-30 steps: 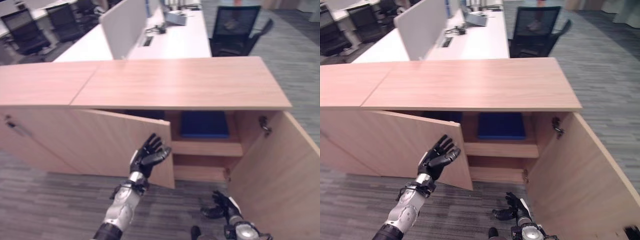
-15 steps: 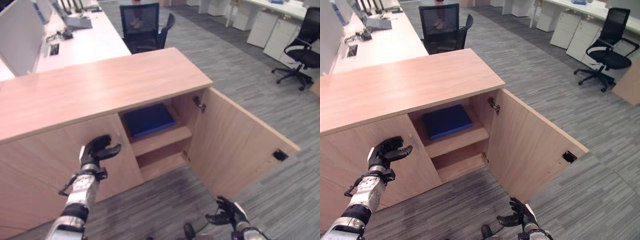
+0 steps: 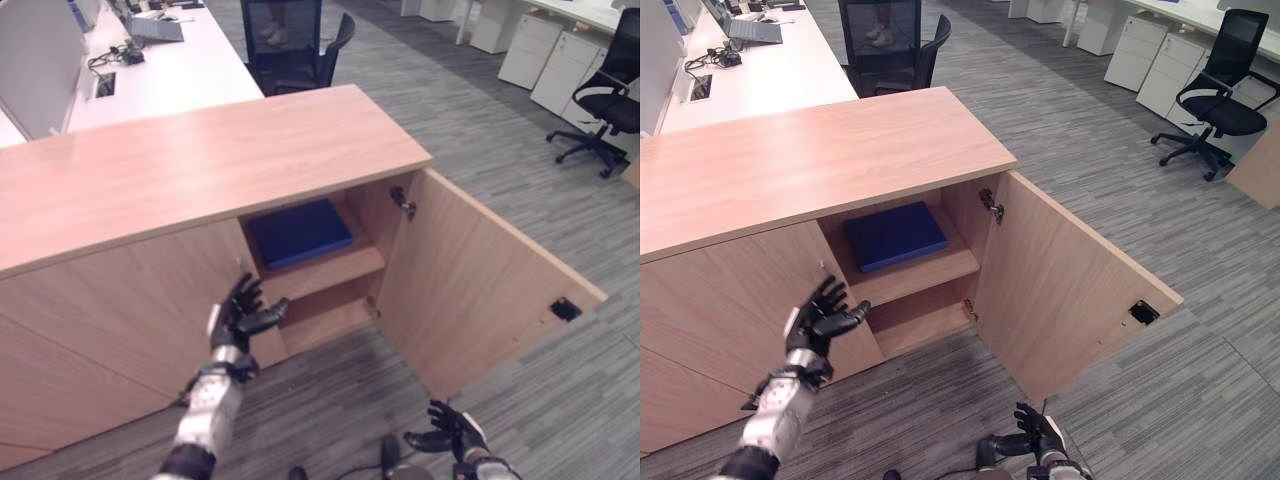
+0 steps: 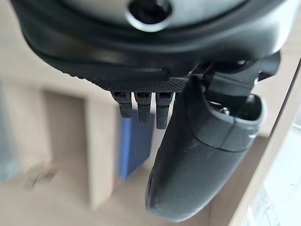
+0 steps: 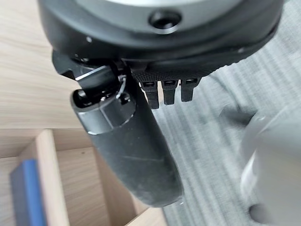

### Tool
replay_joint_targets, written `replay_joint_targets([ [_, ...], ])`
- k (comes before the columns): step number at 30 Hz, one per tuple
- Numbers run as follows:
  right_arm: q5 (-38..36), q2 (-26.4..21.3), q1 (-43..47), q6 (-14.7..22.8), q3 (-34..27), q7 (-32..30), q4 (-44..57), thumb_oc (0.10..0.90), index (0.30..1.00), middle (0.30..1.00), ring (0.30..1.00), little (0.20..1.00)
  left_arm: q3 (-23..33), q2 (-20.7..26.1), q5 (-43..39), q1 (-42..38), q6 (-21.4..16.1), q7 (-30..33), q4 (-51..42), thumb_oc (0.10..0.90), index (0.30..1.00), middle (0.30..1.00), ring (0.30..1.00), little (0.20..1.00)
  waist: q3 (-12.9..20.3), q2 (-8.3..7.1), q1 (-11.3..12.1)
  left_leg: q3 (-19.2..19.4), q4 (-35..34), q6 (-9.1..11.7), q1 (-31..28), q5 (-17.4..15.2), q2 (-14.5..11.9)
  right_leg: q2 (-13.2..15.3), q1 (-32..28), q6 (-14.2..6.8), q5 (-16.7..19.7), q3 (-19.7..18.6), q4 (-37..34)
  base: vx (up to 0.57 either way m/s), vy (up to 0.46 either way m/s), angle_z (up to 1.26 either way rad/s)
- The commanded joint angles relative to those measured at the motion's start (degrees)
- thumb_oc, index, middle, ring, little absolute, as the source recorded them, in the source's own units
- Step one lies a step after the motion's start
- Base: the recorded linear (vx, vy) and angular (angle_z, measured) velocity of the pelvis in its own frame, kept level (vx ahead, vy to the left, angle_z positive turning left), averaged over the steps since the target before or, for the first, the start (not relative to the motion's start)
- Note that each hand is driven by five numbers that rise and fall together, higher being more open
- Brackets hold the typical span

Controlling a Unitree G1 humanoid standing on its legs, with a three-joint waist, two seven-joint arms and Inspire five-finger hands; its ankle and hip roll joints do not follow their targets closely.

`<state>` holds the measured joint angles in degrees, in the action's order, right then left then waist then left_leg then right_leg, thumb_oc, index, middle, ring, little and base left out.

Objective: Put the empty folder in the office cabinet

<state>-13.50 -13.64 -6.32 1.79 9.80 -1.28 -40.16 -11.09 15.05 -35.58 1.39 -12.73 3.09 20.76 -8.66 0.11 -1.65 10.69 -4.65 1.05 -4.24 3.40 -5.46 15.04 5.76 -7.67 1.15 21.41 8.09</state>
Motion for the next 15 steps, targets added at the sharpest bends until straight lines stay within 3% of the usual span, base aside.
replay_joint_targets([
  [1,1.2,-1.7,0.6,2.6,-1.5,-0.7,3.6,0.800,0.900,0.900,0.900,0.900,0.7,1.0,0.9,-6.9,-2.2,-5.8,-1.8,0.800,0.900,0.900,0.900,0.900,1.5,-0.12,-0.9,-2.3,0.9,1.9,-1.0,-6.2,1.9,-1.7,-4.8,-3.8,-3.3,-10.5,-0.2,0.02,-0.164,0.34],
  [6,1.6,-2.7,0.0,2.7,-0.7,0.0,4.6,0.800,0.900,0.900,0.900,0.900,-1.8,0.8,0.5,1.0,0.4,-10.1,-3.0,0.800,0.900,0.900,0.900,0.900,2.2,0.29,-0.6,-1.5,1.0,3.1,-1.6,-5.7,0.6,-4.1,-8.0,-3.3,-1.8,-12.4,-8.3,0.00,-0.235,-0.20],
  [11,0.1,-3.0,0.6,2.6,-0.9,-0.5,2.4,0.800,0.900,0.900,0.900,0.900,-2.1,0.2,-1.0,2.6,1.7,-10.8,-2.9,0.800,0.900,0.900,0.900,0.900,1.6,1.27,-1.7,-0.1,3.7,4.9,-1.6,-5.2,-2.1,-6.6,-9.4,-2.0,-2.4,-13.8,-10.9,-0.03,-0.168,-0.20],
  [12,-0.3,-3.3,0.8,2.5,-1.2,-1.1,2.2,0.800,0.900,0.900,0.900,0.900,-2.6,0.3,-0.9,2.2,2.0,-10.5,-2.9,0.800,0.900,0.900,0.900,0.900,0.8,1.43,-1.7,0.2,6.2,5.7,-0.2,-3.5,-3.2,-6.9,-9.9,-1.8,-2.7,-13.5,-11.4,-0.06,-0.080,-0.20],
  [15,-1.5,-4.0,0.8,2.4,-2.1,-1.7,1.8,0.800,0.900,0.900,0.900,0.900,-2.3,-0.1,-1.0,1.5,2.0,-10.3,-2.9,0.800,0.900,0.900,0.900,0.900,0.0,1.28,-2.7,1.2,7.9,6.5,0.5,-4.0,-4.4,-7.4,-10.1,-0.8,-3.2,-13.9,-11.6,-0.08,-0.097,-0.30],
])
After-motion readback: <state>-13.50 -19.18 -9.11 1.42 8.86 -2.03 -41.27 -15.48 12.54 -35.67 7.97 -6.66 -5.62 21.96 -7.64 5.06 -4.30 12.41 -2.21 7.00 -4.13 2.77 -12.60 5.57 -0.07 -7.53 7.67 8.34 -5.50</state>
